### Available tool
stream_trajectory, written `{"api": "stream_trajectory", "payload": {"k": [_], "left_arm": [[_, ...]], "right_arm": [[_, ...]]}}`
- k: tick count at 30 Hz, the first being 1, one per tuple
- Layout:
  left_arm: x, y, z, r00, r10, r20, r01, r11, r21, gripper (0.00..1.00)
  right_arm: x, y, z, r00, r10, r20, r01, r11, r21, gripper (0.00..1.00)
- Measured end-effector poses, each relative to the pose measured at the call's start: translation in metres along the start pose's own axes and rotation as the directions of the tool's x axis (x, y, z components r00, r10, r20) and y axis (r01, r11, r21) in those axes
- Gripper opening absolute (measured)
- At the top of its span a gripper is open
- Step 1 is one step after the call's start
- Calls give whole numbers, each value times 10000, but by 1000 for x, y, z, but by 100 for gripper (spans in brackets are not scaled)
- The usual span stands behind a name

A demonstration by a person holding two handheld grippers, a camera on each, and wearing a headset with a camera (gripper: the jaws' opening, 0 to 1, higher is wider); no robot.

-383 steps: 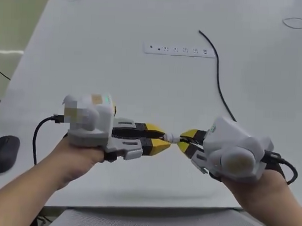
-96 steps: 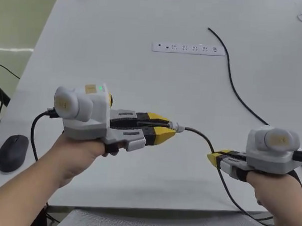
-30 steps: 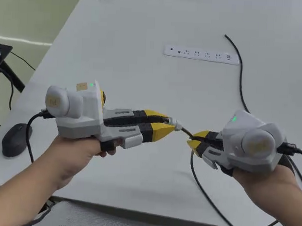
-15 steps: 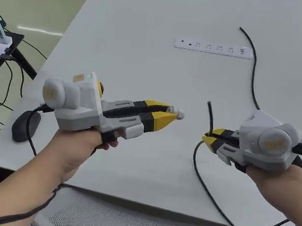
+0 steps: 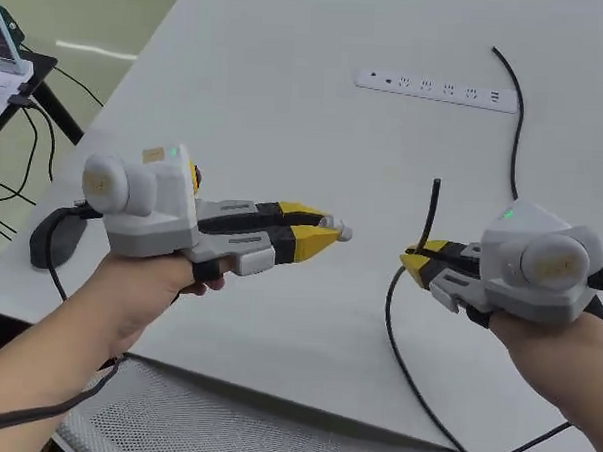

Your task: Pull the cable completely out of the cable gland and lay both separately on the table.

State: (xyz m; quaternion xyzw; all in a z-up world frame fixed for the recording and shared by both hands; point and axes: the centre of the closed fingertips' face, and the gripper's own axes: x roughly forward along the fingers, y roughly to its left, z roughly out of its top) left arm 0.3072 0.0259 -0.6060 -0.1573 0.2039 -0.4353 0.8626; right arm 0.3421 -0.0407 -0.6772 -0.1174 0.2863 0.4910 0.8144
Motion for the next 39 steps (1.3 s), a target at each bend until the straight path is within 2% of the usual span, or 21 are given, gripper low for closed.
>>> {"api": "stream_trajectory", "payload": {"k": [5,8,11,13,16,21,26,29,34,39], "left_arm": [[1,-1,-11,9998,-4,-220,3,10000,-36,15],[-2,-1,-16,9994,61,-331,-59,10000,80,15],[-8,5,-20,9996,107,-260,-104,9999,96,15],[-16,12,-27,9996,76,-276,-71,9998,192,15],[-25,22,-41,9981,-88,-605,109,9993,346,15],[-40,41,-52,9984,-198,-529,214,9993,295,15],[-53,56,-59,9983,-322,-481,348,9980,529,15],[-62,69,-66,9990,-192,-399,218,9977,649,15],[-71,87,-78,9991,18,-422,21,9956,939,15],[-80,108,-89,9990,259,-377,-228,9965,798,15]], "right_arm": [[1,-1,14,9993,21,382,-38,9990,444,0],[7,1,19,9994,64,343,-82,9985,537,0],[17,4,24,9996,59,258,-72,9988,489,0],[23,4,29,9997,-24,232,11,9983,586,0],[40,4,36,9997,-243,47,239,9974,685,0],[64,4,46,9987,-467,-186,479,9963,708,0],[89,3,56,9976,-683,-146,693,9935,900,0],[104,4,57,9968,-752,-288,775,9932,873,0],[127,9,59,9974,-586,-429,616,9955,718,0],[153,8,58,9961,-511,-714,557,9964,637,0]]}}
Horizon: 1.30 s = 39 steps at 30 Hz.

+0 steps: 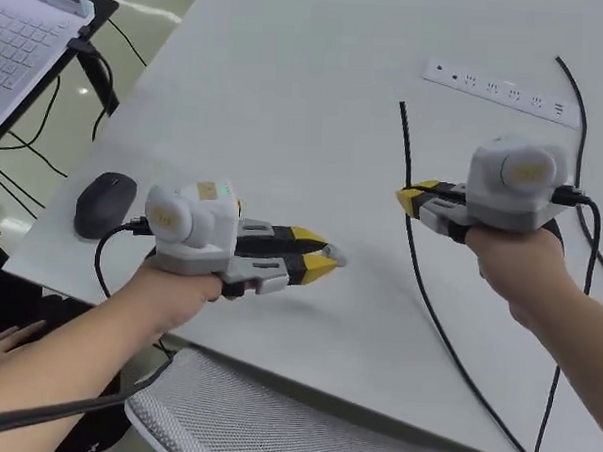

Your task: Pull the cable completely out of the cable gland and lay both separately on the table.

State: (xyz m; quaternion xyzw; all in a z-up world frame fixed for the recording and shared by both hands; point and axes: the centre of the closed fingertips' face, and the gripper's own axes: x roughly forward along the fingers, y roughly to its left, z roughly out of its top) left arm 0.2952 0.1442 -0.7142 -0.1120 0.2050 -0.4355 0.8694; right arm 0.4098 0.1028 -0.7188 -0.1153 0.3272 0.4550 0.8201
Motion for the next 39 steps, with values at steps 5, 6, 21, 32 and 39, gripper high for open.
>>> {"api": "stream_trajectory", "payload": {"k": [5,6,21,32,39], "left_arm": [[-5,15,-11,9998,192,-48,-192,9998,40,15],[-6,20,-16,9998,214,-47,-214,9998,62,15],[0,40,-58,9967,498,-641,-518,9982,-306,15],[-3,51,-72,9958,582,-706,-618,9969,-496,15],[-6,56,-81,9942,713,-808,-765,9951,-630,16]], "right_arm": [[21,3,3,9998,141,-169,-144,9997,-207,0],[30,3,1,9994,193,-274,-199,9996,-221,0],[95,30,-22,9909,902,-996,-946,9947,-412,0],[109,32,-32,9864,1045,-1268,-1148,9905,-763,0],[115,33,-39,9836,1014,-1490,-1180,9872,-1073,0]]}}
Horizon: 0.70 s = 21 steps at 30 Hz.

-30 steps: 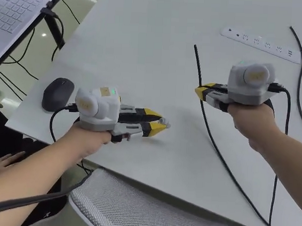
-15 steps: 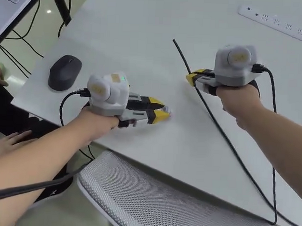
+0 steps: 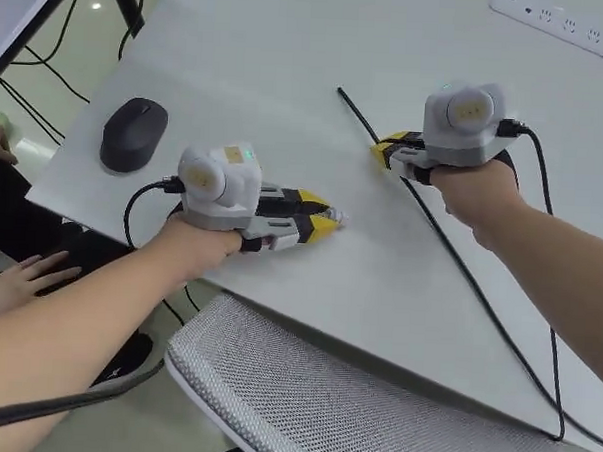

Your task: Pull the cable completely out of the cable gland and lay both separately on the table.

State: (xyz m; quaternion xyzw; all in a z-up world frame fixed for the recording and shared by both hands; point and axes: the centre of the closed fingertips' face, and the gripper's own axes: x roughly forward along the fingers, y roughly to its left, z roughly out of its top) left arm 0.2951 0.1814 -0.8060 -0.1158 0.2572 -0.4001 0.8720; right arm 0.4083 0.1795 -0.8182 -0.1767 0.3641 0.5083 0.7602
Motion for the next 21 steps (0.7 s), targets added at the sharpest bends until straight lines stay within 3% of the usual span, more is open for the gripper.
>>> {"api": "stream_trajectory", "payload": {"k": [10,21], "left_arm": [[-2,1,-5,9999,-48,-152,45,9998,-213,16],[0,4,-7,9997,43,-234,-49,9997,-253,16]], "right_arm": [[2,-1,0,9999,-110,-68,106,9981,-606,1],[5,0,1,9990,-428,-162,403,9903,-1330,11]]}}
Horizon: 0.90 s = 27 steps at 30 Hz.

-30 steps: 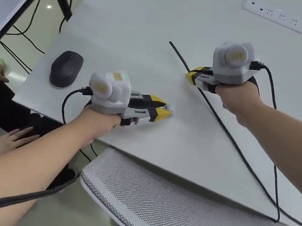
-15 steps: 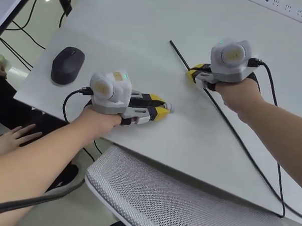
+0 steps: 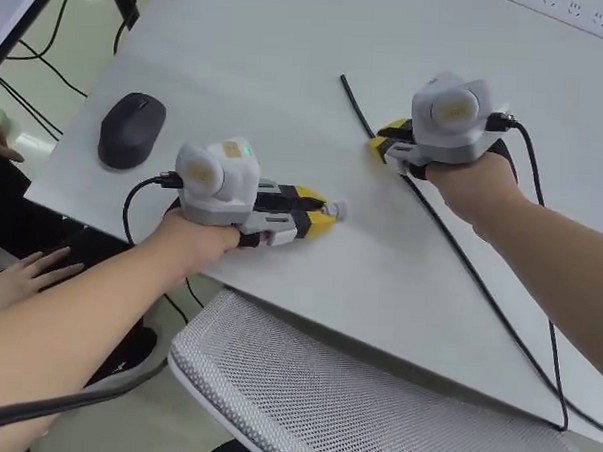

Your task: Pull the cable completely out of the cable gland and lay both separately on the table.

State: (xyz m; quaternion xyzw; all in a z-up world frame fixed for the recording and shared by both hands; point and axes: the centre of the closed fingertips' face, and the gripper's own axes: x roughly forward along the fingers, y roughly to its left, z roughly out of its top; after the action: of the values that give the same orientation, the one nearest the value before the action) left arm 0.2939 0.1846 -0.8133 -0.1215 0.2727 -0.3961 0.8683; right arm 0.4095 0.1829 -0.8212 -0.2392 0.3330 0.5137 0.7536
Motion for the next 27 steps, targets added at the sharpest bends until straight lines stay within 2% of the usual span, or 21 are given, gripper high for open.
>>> {"api": "stream_trajectory", "payload": {"k": [5,10,14,17,18,21,27], "left_arm": [[0,-1,2,10000,25,15,-25,10000,-69,19],[-1,-2,3,10000,70,22,-70,9998,-169,22],[-3,-3,4,9999,144,21,-144,9995,-268,26],[-7,-7,11,9997,150,195,-141,9989,-448,26],[-9,-9,14,9995,174,254,-161,9986,-502,27],[-9,-12,18,9995,105,287,-89,9984,-557,31],[-16,-19,29,9990,56,450,-25,9976,-691,36]], "right_arm": [[-3,-1,0,10000,-39,-8,39,10000,35,13],[-18,-1,11,9991,-49,422,39,9997,247,19],[-33,1,14,9983,-62,577,42,9994,346,22],[-43,1,13,9979,-128,631,97,9987,498,23],[-44,-1,9,9973,-154,712,109,9979,642,24],[-55,-1,7,9969,-211,759,149,9966,811,26],[-82,1,4,9941,-432,993,328,9940,1043,31]]}}
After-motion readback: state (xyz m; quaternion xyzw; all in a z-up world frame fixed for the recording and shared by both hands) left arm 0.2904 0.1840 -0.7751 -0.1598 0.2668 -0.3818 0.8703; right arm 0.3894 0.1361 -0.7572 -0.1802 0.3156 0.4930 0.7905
